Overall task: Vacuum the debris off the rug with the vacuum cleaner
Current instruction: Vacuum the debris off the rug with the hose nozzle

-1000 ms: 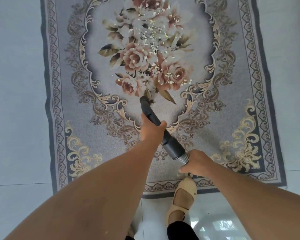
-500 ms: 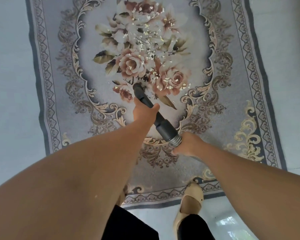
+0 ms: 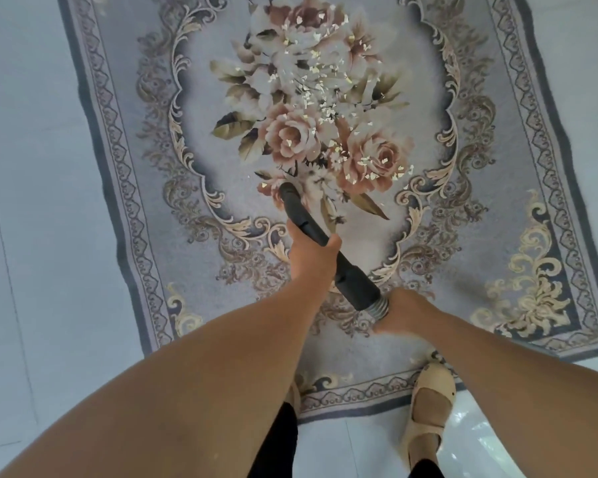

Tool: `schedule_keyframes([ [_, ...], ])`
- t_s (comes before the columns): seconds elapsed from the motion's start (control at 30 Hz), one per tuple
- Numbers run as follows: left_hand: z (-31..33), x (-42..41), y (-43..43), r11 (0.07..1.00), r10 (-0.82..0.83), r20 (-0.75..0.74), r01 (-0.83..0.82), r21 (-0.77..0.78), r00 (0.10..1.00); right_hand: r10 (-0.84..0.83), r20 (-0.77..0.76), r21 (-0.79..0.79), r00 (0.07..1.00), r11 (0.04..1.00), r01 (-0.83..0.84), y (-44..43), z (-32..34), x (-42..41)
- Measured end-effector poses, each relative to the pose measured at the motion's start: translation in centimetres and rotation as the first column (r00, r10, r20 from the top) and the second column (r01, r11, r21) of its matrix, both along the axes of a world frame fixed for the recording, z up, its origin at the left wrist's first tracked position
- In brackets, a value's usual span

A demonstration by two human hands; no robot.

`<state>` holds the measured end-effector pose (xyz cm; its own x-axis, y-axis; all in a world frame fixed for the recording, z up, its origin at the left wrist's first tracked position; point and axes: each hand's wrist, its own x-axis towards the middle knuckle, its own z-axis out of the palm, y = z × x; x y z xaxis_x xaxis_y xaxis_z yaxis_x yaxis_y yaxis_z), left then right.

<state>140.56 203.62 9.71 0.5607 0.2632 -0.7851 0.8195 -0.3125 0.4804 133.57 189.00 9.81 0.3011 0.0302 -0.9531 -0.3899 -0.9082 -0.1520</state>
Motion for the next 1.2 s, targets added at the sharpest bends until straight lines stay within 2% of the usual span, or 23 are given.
schedule_keyframes([
  [0.17,-0.2,4.7,6.0,0.993,0.014,0.091,-0.024,0.114,0.996,-0.091,0.084,0.097,0.992,0.992,0.083,5.7,-0.8,4.5],
  [0.3,0.1,6.9,8.4,0.989,-0.022,0.055,0.013,0.15,0.998,-0.177,0.086,0.151,0.98,0.975,0.163,8.1,-1.0,5.9],
  [0.4,0.4,6.0,7.9,0.992,-0.039,0.04,0.034,0.122,0.998,-0.163,0.065,0.104,0.984,0.982,0.156,7.7,-0.6,4.8],
  [0.57,1.5,1.9,4.5,0.998,-0.05,-0.02,0.051,0.025,0.999,-0.046,0.021,-0.012,0.999,0.999,0.046,4.1,1.1,1.1],
  [0.67,1.7,0.6,3.2,0.999,-0.044,-0.041,0.044,-0.016,0.998,-0.014,0.027,-0.03,1.0,0.999,0.014,3.0,1.6,-0.3],
  [0.8,1.3,2.4,2.5,0.996,-0.087,-0.008,0.087,-0.005,0.996,-0.067,0.064,-0.023,0.996,0.997,0.068,2.7,1.7,0.5],
  [0.9,0.9,6.3,3.8,0.992,-0.117,0.049,0.115,0.051,0.992,-0.177,0.116,0.049,0.977,0.984,0.172,4.3,0.8,3.6],
  [1.07,-0.7,13.0,4.9,0.977,-0.166,0.128,0.147,0.152,0.978,-0.277,0.206,0.138,0.938,0.958,0.253,6.0,-1.2,9.5],
  [1.2,-1.8,12.9,2.5,0.98,-0.167,0.089,0.154,0.129,0.982,-0.288,0.18,0.104,0.941,0.957,0.272,3.8,-1.7,9.1],
])
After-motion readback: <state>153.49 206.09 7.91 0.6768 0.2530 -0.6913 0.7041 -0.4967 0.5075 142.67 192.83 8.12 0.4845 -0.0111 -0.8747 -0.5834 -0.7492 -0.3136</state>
